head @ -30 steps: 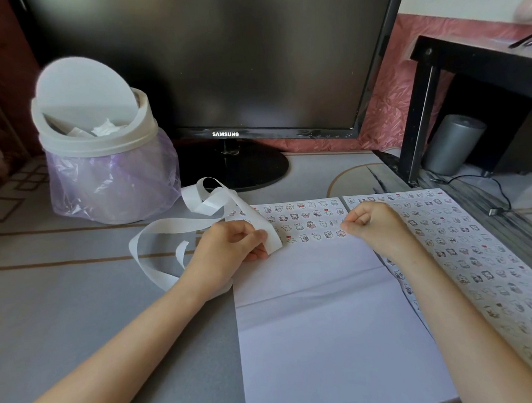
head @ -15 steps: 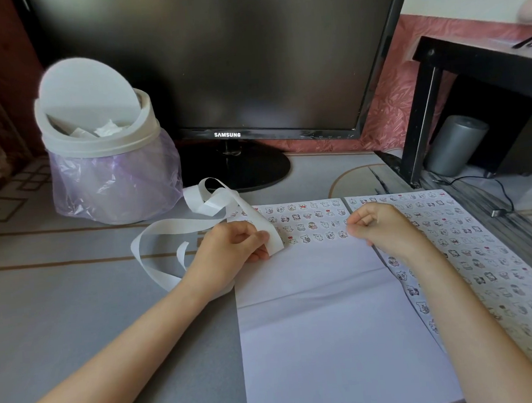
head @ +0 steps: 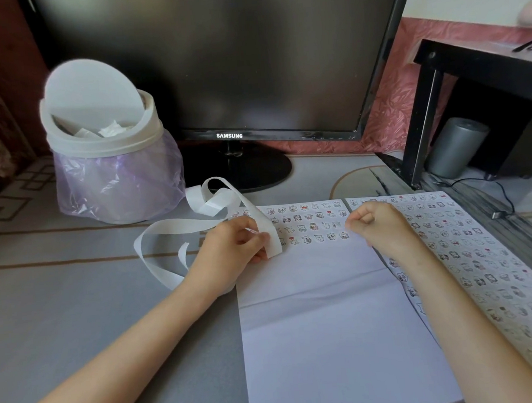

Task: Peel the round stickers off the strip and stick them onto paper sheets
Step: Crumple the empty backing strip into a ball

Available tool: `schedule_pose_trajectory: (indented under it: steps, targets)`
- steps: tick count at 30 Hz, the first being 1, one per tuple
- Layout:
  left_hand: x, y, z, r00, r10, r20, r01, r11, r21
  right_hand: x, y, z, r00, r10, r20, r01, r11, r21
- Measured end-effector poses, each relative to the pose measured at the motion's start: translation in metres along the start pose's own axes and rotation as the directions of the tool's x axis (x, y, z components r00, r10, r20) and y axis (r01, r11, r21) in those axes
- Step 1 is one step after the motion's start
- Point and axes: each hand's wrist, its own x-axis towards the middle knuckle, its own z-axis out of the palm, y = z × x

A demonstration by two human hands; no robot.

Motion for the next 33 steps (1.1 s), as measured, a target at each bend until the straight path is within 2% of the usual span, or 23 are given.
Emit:
schedule_pose_trajectory:
  steps: [3, 6, 9, 14, 16, 19, 22, 26, 27, 30, 33]
  targets:
    - [0.0, 0.003, -0.002, 0.998, 0.066, -0.025, -0.061, 0.982, 0.18, -0.001, -0.012, -0.003, 0.998, -0.054, -0.041, 0.055, 0.998, 0.016]
    - [-0.001, 0.009, -0.007, 0.99, 0.138, -0.03, -0.114, 0.905, 0.411, -0.006, -0.034, -0.006, 0.993, -0.118, -0.016, 0.119, 0.991, 0.064]
    - [0.0, 0.015, -0.014, 0.992, 0.121, -0.019, -0.09, 0.827, 0.555, -0.014, -0.061, 0.0, 0.97, -0.211, 0.117, 0.196, 0.972, 0.133]
    - [0.005, 0.028, -0.037, 0.999, 0.041, -0.033, -0.005, 0.704, 0.71, -0.017, -0.097, 0.031, 0.866, -0.38, 0.325, 0.379, 0.923, 0.067]
    - [0.008, 0.034, -0.049, 1.0, 0.004, -0.006, 0.002, 0.68, 0.734, -0.011, -0.109, 0.049, 0.819, -0.423, 0.388, 0.433, 0.899, 0.067]
    - [0.01, 0.035, -0.064, 1.0, -0.025, -0.011, 0.025, 0.651, 0.759, -0.002, -0.12, 0.074, 0.778, -0.402, 0.483, 0.451, 0.892, 0.015]
    - [0.005, 0.016, -0.075, 0.997, 0.031, -0.074, 0.04, 0.612, 0.79, -0.002, -0.127, 0.092, 0.763, -0.41, 0.499, 0.454, 0.89, 0.038]
    - [-0.017, -0.015, -0.081, 0.95, 0.198, -0.241, 0.042, 0.685, 0.728, -0.009, -0.128, 0.112, 0.767, -0.454, 0.454, 0.487, 0.872, 0.05]
    - [-0.022, -0.02, -0.081, 0.944, 0.203, -0.261, 0.04, 0.711, 0.702, -0.011, -0.127, 0.115, 0.778, -0.458, 0.431, 0.489, 0.871, 0.042]
    - [-0.031, -0.032, -0.078, 0.954, 0.207, -0.216, -0.028, 0.78, 0.625, -0.018, -0.124, 0.119, 0.79, -0.469, 0.394, 0.488, 0.871, 0.058]
    - [-0.031, -0.038, -0.073, 0.925, 0.316, -0.213, -0.143, 0.806, 0.574, -0.026, -0.125, 0.121, 0.746, -0.526, 0.409, 0.527, 0.841, 0.121]
